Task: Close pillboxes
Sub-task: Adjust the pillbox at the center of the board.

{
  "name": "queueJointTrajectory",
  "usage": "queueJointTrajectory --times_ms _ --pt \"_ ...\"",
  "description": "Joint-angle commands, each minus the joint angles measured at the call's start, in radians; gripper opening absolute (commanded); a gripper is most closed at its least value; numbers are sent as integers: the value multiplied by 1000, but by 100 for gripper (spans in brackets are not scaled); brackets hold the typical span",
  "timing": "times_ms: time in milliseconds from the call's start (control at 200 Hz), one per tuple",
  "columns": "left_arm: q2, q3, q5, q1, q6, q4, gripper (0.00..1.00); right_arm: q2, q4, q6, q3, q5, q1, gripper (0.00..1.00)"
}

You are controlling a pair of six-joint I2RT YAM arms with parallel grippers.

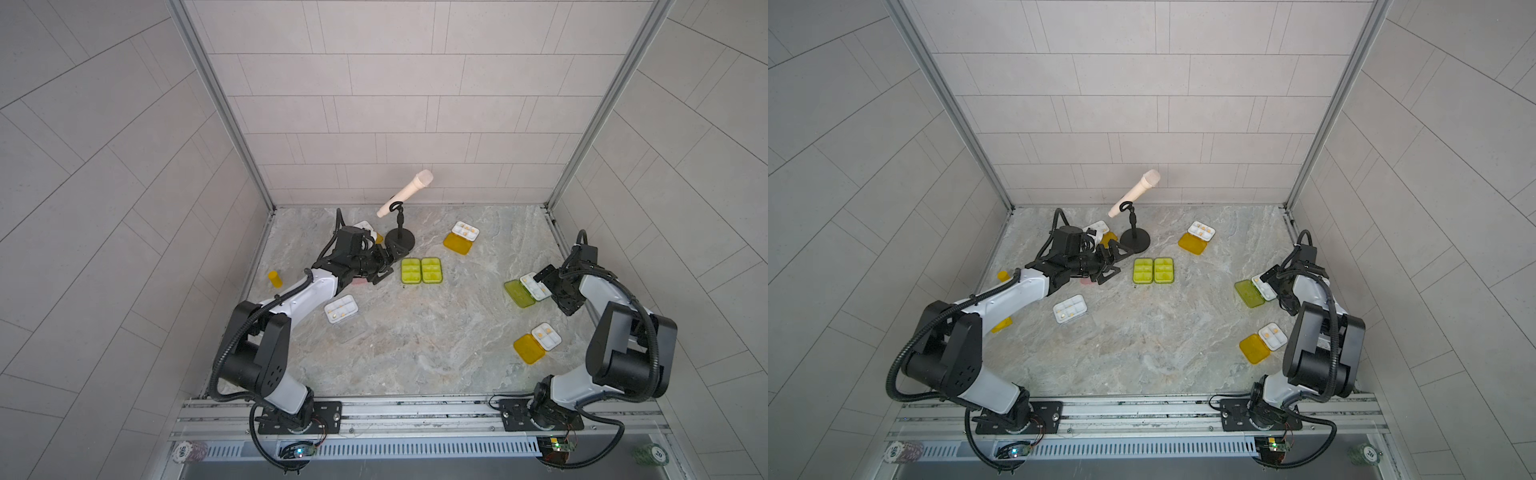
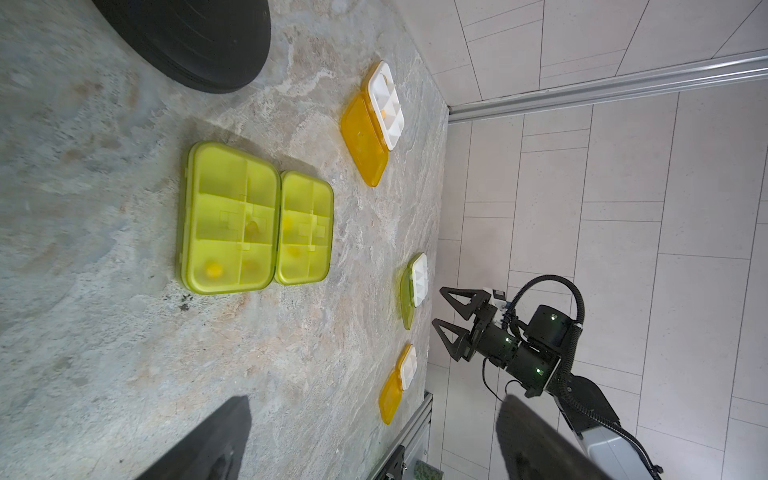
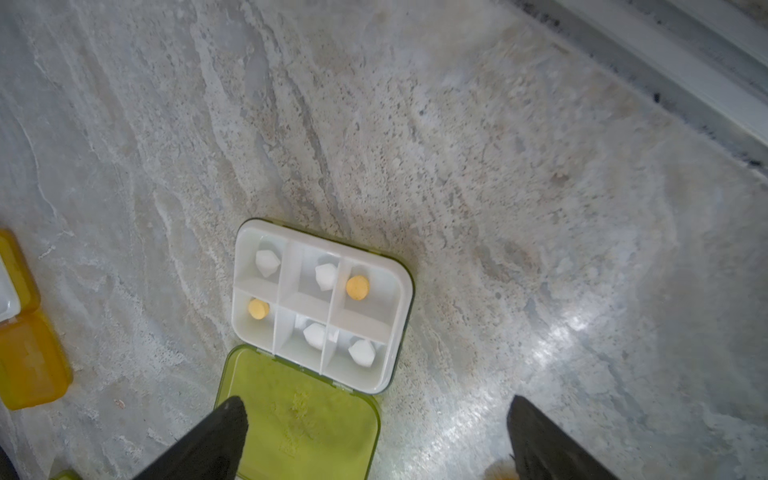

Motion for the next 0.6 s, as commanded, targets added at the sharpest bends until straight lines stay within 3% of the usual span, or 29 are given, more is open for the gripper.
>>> queueJointTrajectory --times_ms 0,595 --pt "-21 -4 20 3 -12 29 97 54 47 21 30 -22 -9 99" --pt "-8 -3 48 1 -19 64 97 217 139 21 96 -127 -9 97"
